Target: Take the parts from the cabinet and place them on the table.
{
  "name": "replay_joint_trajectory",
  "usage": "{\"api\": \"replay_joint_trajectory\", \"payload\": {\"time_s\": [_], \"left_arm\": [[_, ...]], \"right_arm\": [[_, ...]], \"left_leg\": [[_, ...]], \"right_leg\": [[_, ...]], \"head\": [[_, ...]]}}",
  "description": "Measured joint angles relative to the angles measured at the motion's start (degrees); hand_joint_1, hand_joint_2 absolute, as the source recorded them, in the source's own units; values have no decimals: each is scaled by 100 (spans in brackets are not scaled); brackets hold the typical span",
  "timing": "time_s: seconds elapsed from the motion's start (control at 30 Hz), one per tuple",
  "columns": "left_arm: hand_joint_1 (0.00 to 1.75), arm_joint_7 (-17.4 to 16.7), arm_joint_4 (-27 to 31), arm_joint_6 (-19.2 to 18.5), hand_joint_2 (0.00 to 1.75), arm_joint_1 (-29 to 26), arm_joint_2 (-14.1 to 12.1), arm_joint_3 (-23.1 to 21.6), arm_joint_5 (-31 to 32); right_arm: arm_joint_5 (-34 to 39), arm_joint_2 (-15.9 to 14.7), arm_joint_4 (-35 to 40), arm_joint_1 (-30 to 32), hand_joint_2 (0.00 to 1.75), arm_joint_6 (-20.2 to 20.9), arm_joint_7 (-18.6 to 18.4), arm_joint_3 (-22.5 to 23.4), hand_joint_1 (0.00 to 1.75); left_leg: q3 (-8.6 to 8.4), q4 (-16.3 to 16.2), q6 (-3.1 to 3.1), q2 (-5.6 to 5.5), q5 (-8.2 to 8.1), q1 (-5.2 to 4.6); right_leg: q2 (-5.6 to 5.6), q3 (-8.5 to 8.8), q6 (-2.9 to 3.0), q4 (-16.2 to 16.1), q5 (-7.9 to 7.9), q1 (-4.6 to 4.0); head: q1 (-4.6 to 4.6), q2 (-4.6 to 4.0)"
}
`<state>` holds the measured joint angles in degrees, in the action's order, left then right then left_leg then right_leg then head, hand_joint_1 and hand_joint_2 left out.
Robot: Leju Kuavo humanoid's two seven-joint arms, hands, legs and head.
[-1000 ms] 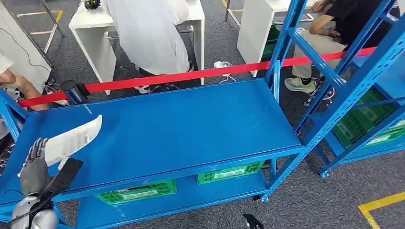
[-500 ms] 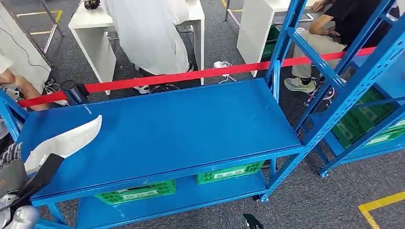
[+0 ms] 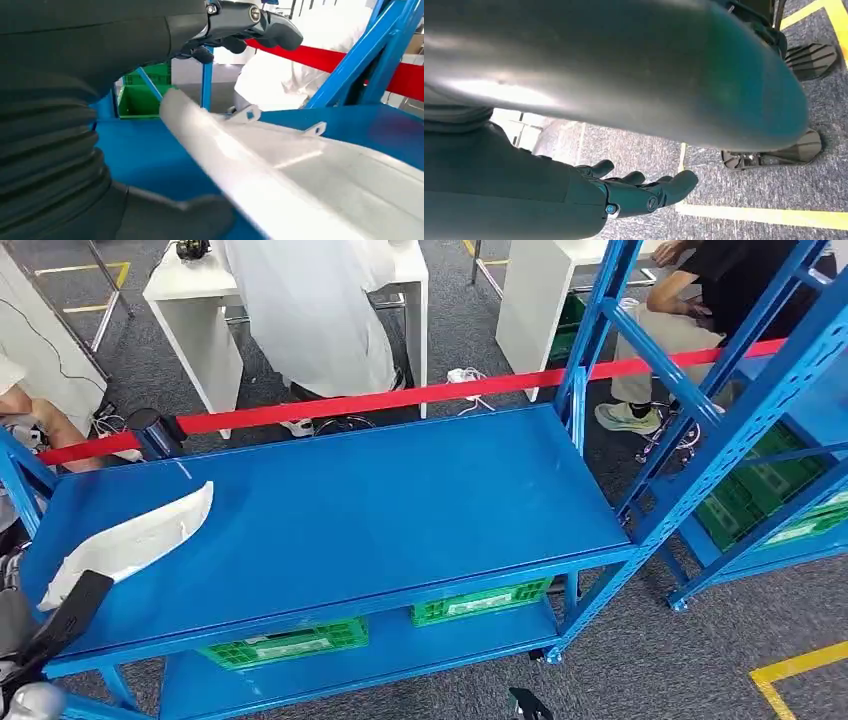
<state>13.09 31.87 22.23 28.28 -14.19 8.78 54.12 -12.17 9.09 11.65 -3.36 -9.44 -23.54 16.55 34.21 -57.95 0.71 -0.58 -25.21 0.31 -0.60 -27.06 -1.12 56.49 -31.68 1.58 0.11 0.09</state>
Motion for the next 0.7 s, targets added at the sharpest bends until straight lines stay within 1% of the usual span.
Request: {"api": "replay_joint_trajectory", "payload": {"time_s": [0.03, 0.07, 0.1, 0.13, 0.17, 0.2, 0.33, 0.47, 0.5, 0.57, 0.6, 0.67, 0.7], "left_arm": [[159, 16, 0, 0, 175, -14, 0, 29, 11], [136, 31, 2, 0, 175, -28, -4, 63, 31], [103, 46, 2, 0, 175, -41, -7, 88, 48], [110, 70, 4, 0, 175, -59, -13, 116, 59], [136, 94, 7, 0, 175, -78, -22, 138, 61], [140, 127, 11, 4, 175, -107, -24, 160, 63], [140, 241, 55, 94, 175, -223, -44, 241, 79], [140, 256, 70, 105, 175, -259, -46, 269, 81], [143, 258, 74, 105, 175, -265, -46, 273, 81], [141, 258, 85, 105, 175, -276, -46, 287, 81], [148, 258, 87, 105, 175, -280, -46, 298, 81], [175, 267, 87, 127, 175, -286, -46, 300, 92], [173, 286, 87, 168, 175, -289, -46, 300, 107]], "right_arm": [[-2, 4, 0, 0, 0, -11, 0, 0, 0], [-2, 7, 0, 0, 0, -11, 0, 0, 0], [-7, 7, 0, -1, 0, -13, 0, 0, 0], [-17, 7, 0, -1, 0, -16, 0, 0, 0], [-20, 9, 0, -1, 0, -18, 0, 0, 0], [-20, 9, 0, -1, 0, -18, 0, 0, 0], [-20, 9, 0, 0, 0, -53, 0, 4, 0], [-20, 9, 0, -1, 0, -85, 0, 7, 0], [-20, 9, 0, -1, 0, -88, 0, 7, 0], [-20, 9, 0, -2, 0, -88, 0, 7, 0], [-20, 9, 0, -2, 0, -85, 0, 9, 0], [-20, 9, 0, -2, 0, -85, 0, 9, 0], [-20, 9, 0, -2, 0, -85, 0, 9, 0]], "left_leg": [[0, 0, 0, 0, 0, 0], [0, 0, 0, 0, 0, 0], [0, 0, 0, 0, 0, 0], [0, 0, 0, 0, 0, 0], [0, 0, 0, 0, 0, 0], [-1, 0, 0, 0, 0, 0], [0, 0, 1, 0, -1, 0], [0, 1, 1, -1, -1, 0], [0, 1, 1, -1, -1, 0], [0, 1, 1, -1, -1, 0], [0, 1, 1, -1, -1, 0], [0, 1, 2, -1, -1, 0], [0, 1, 2, -1, -1, 0]], "right_leg": [[0, 0, 0, 0, 0, 0], [0, 0, 0, 0, 0, 0], [0, 0, 0, 0, 0, 0], [0, 0, 0, 0, 0, 0], [0, 0, 0, 0, 0, 0], [0, 0, 0, 0, 0, 0], [0, -2, 2, 0, -1, 0], [-1, -2, 3, 0, -2, 0], [-1, -2, 4, 0, -2, 0], [-1, -1, 4, 0, -2, 0], [-1, -2, 4, 0, -2, 0], [-1, -2, 4, 0, -3, 0], [-1, -2, 4, 0, -3, 0]], "head": [[0, 0], [0, 0], [0, 0], [0, 0], [0, 0], [0, 0], [0, 0], [0, 0], [0, 0], [0, 0], [0, 0], [0, 0], [0, 0]]}}
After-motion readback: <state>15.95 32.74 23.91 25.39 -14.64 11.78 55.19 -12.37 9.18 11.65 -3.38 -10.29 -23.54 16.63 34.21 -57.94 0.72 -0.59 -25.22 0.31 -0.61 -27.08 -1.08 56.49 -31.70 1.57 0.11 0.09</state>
